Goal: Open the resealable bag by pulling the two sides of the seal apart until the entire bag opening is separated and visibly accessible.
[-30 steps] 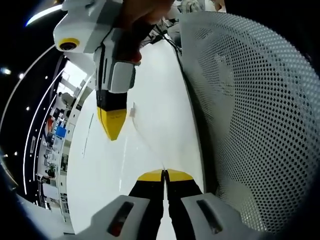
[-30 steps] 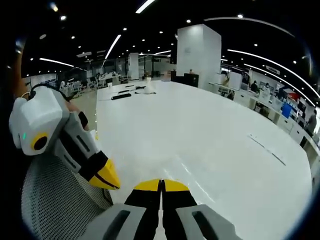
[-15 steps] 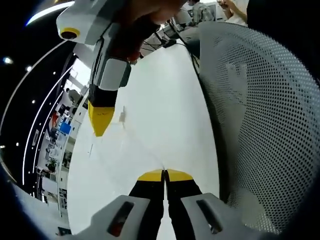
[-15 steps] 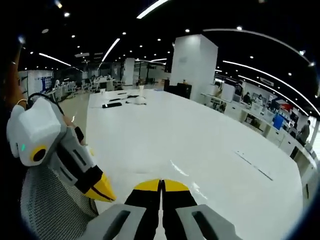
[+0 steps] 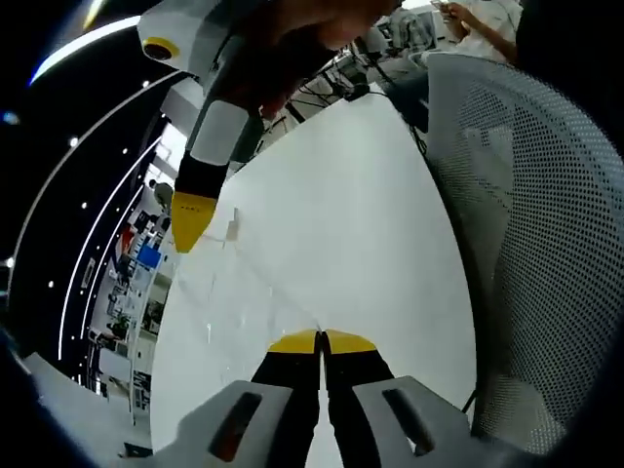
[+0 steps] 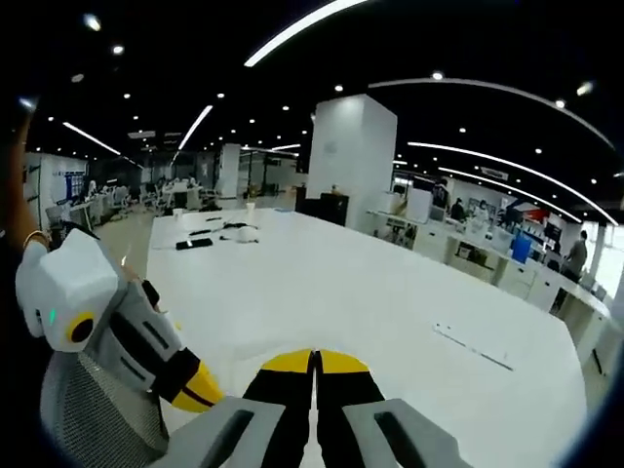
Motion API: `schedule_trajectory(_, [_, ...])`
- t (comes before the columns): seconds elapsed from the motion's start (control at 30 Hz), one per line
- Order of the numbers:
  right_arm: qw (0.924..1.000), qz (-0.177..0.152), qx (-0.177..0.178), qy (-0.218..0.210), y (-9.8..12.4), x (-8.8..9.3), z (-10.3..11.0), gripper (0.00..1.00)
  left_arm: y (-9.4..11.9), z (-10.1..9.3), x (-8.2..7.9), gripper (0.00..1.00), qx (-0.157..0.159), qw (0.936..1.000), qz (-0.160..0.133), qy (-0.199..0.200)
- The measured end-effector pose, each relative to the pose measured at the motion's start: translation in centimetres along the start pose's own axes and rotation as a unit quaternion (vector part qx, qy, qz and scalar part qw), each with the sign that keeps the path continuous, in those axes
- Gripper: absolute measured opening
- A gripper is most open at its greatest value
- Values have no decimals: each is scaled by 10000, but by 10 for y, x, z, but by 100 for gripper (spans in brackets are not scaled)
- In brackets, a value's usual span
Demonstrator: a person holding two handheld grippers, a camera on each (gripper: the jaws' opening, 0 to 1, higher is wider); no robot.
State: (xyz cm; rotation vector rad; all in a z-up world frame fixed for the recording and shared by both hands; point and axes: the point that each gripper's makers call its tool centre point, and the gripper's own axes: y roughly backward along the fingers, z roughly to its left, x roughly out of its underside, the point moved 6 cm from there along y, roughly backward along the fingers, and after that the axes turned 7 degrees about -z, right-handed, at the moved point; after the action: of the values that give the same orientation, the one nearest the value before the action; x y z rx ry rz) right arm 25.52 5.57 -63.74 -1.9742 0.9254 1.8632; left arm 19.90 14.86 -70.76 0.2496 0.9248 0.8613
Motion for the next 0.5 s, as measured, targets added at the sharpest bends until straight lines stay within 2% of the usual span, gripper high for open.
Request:
schedule_trajectory(0.1, [9999,-14,22,111,-2,-5,0,0,-1,5,1,0,-69,10000,7,30])
schedule_trajectory(0.2, [9999,10,-28,158,-4,-2,2,0,-3,5,4,0,-34,9999,49,81])
schedule_trajectory(0.23, [9999,45,-65,136,-5,2,4,0,-4,1,5,0,124,9999,39,88])
schedule_trajectory(0.3, [9998,136,-116,93,-5,9,7,0,-5,-3,6,0,152,9998,35,113])
schedule_trajectory(0.5, [9987,441,-220,-115,-4,35,15,0,-6,-25,13,0,498,9985,130,193])
